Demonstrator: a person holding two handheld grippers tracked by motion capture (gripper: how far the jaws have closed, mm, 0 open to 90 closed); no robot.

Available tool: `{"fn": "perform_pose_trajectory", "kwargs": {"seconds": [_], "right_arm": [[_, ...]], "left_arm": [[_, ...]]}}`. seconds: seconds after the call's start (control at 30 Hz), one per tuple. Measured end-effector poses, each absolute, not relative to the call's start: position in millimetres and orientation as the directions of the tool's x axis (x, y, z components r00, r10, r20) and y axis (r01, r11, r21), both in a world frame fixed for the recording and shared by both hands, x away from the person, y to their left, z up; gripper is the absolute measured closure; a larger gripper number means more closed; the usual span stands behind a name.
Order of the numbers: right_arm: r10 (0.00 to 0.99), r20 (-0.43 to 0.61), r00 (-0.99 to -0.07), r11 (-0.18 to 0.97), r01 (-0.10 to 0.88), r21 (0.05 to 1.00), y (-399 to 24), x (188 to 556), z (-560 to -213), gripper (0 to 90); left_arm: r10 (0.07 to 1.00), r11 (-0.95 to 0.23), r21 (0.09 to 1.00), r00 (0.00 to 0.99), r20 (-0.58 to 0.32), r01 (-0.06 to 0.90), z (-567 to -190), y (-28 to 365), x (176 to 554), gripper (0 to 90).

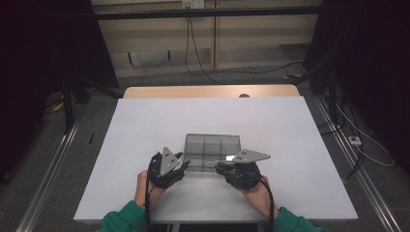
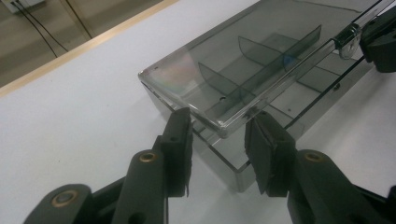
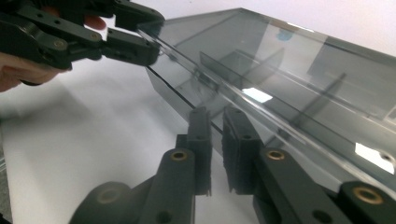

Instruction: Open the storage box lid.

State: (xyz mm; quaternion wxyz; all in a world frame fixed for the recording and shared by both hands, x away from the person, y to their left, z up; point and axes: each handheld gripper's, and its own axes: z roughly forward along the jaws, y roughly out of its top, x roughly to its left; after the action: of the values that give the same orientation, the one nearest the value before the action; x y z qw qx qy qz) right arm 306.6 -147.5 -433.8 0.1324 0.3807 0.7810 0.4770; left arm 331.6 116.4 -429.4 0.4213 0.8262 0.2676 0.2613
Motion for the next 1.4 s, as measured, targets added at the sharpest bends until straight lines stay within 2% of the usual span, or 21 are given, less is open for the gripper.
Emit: {"fn": "perform_pose_trajectory", "kwargs": {"seconds": [0.6,0.87,1.1,1.4], "right_arm": [[0.820,0.113,-0.561,0.236,0.511,0.826,-192,299,-425,72.4],[0.857,-0.001,-0.515,0.280,0.465,0.840,-195,308,-420,64.8],[0.846,-0.049,-0.531,0.299,0.397,0.868,-194,311,-416,66.2],[0.850,-0.055,-0.523,0.287,0.374,0.882,-195,323,-411,68.2]], "left_arm": [[0.653,-0.472,0.866,0.726,0.217,0.166,-425,120,339,64.8],[0.661,-0.464,0.869,0.720,0.212,0.171,-424,118,342,65.0],[0.662,-0.446,0.879,0.723,0.198,0.169,-421,119,346,65.9],[0.674,-0.409,0.897,0.719,0.172,0.169,-416,120,355,67.7]]}}
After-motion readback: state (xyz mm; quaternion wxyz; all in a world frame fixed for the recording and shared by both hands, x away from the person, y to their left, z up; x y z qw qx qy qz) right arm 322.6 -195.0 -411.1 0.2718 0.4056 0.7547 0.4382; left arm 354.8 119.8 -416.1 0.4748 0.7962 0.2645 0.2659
